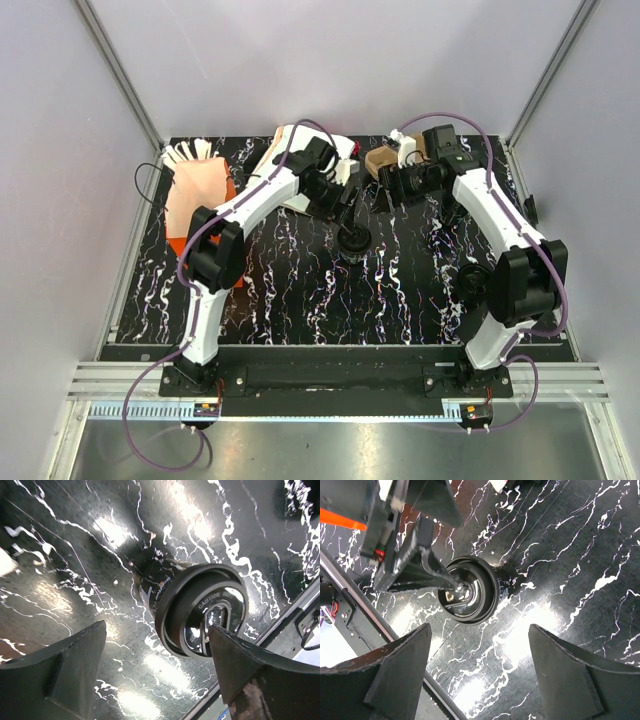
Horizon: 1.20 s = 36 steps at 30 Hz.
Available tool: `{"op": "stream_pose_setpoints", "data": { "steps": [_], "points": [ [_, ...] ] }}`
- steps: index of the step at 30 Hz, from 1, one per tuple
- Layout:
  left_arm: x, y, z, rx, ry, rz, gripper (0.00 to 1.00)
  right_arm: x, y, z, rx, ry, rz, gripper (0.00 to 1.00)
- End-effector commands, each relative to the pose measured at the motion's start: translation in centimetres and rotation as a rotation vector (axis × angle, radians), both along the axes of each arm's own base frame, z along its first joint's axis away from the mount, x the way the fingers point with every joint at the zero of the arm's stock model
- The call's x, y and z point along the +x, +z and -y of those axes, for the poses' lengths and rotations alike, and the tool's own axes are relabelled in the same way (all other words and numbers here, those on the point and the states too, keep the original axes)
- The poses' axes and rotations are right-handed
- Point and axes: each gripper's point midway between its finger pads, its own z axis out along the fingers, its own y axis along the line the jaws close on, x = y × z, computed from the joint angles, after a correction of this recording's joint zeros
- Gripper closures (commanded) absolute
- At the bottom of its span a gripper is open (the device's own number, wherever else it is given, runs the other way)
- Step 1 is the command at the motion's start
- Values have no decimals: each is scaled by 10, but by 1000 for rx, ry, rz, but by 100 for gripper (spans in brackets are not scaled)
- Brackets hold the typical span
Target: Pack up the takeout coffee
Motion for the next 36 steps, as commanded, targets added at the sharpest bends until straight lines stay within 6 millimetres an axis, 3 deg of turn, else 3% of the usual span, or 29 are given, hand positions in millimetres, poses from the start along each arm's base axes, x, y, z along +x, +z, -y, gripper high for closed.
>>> {"op": "stream_pose_setpoints", "data": {
  "steps": [1,7,12,19,25,28,31,32,34,35,36],
  "points": [
    [17,55,6,-84,-17,126,12,-7,29,6,-12,-1,82,16],
    [21,104,16,-191,-44,176,10,-11,34,10,-24,-7,105,16],
    [25,154,9,-276,-43,254,1,-12,43,17,-62,-1,168,16],
    [16,250,-17,-423,-84,444,1,-17,58,19,-92,19,242,13],
    [3,325,-61,-442,-51,699,1,-23,64,10,-171,66,313,11],
    [-7,347,-82,-399,-10,802,1,-25,59,2,-205,97,327,12],
    [-13,354,-108,-310,60,880,1,-27,55,-3,-238,123,343,14],
    [-10,346,-117,-264,90,882,1,-28,52,-4,-250,128,343,15],
    [-20,350,-136,-218,115,932,1,-29,49,-8,-279,145,360,17],
    [-19,335,-144,-181,135,909,1,-30,47,-10,-290,155,365,18],
    [-27,342,-153,-179,149,941,1,-29,45,-10,-310,156,373,19]
  ]
}}
